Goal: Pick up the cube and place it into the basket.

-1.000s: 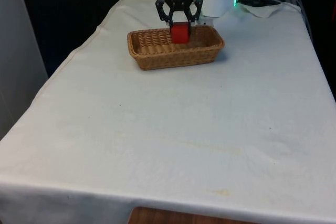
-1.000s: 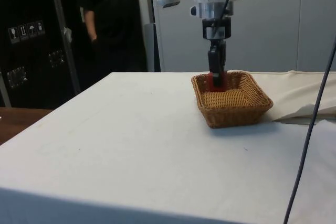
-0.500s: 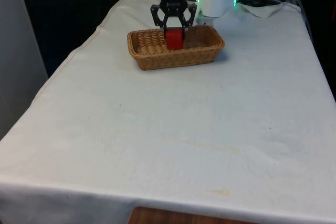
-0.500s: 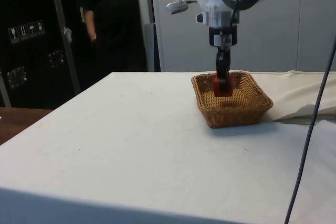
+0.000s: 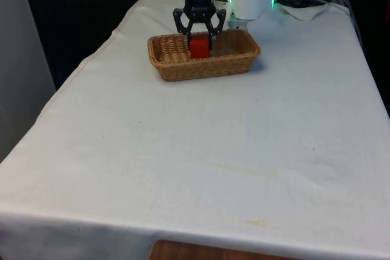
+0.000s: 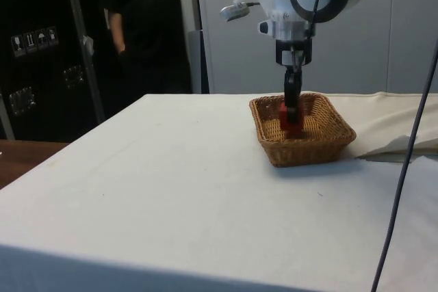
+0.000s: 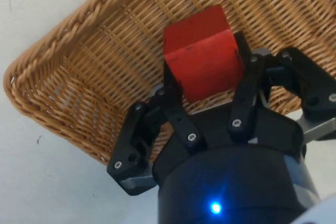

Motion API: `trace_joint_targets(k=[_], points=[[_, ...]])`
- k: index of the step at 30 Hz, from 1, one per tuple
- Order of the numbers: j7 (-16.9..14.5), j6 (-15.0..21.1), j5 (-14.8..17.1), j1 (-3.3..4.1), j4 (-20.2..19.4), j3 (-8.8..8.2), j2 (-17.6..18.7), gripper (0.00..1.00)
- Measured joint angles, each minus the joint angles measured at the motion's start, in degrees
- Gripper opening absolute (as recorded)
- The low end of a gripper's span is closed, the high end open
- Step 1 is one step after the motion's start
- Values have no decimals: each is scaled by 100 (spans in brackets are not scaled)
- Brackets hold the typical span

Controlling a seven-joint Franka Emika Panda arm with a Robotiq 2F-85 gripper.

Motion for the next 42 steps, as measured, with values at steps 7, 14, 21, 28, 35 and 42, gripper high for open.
trace_joint_targets(k=[7,14,21,28,35,42], points=[[6,0,0,0,0,0,6,81],[6,0,0,0,0,0,6,100],[40,-34,0,11,92,40,0,100],[160,-97,0,23,218,132,-6,100],[166,-97,0,23,223,143,-6,100],[166,-97,0,23,223,143,-6,100]])
